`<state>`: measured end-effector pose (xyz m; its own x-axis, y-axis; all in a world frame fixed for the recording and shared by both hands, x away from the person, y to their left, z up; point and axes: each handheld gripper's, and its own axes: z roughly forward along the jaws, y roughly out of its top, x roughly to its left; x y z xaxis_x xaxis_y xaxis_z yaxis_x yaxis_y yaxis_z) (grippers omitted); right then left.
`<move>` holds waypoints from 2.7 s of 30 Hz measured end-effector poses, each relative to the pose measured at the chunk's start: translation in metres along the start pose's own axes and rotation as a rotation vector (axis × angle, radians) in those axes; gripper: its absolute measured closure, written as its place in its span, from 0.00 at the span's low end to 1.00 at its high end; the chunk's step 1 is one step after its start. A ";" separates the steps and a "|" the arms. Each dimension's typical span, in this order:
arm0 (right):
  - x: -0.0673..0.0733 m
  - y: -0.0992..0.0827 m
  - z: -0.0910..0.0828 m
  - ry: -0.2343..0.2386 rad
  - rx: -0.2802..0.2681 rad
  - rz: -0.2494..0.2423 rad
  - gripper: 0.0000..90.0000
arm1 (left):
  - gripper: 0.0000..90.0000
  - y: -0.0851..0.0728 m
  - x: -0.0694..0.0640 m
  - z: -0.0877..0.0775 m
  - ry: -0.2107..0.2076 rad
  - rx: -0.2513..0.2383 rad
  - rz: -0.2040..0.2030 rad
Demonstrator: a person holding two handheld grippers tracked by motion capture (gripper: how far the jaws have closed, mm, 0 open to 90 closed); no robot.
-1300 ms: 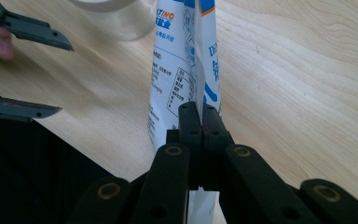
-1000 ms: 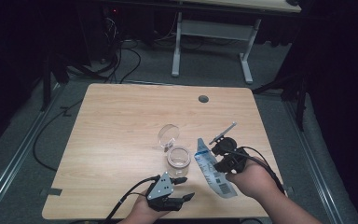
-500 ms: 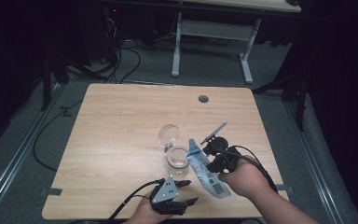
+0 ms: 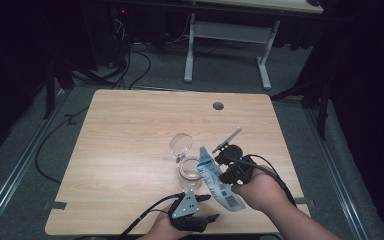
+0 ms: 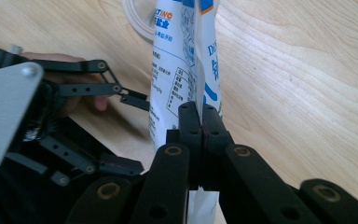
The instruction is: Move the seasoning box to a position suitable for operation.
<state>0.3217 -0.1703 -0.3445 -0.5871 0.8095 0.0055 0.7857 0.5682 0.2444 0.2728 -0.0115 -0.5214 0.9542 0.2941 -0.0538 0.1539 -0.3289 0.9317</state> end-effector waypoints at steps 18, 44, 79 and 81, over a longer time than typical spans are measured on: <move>0.015 0.005 0.000 0.021 0.002 0.001 1.00 | 0.42 0.006 -0.007 0.021 0.019 0.007 -0.022; 0.008 0.016 0.001 -0.021 -0.021 -0.009 1.00 | 0.67 0.016 -0.011 0.012 0.087 -0.014 -0.003; 0.005 0.029 -0.001 -0.012 -0.032 -0.017 1.00 | 0.68 0.026 -0.005 0.007 0.061 -0.030 -0.029; 0.005 0.029 -0.001 -0.012 -0.032 -0.017 1.00 | 0.68 0.026 -0.006 0.007 0.054 -0.032 -0.034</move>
<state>0.3409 -0.1499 -0.3362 -0.5979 0.8015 -0.0111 0.7688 0.5773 0.2751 0.2734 -0.0285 -0.4992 0.9332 0.3532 -0.0667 0.1768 -0.2895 0.9407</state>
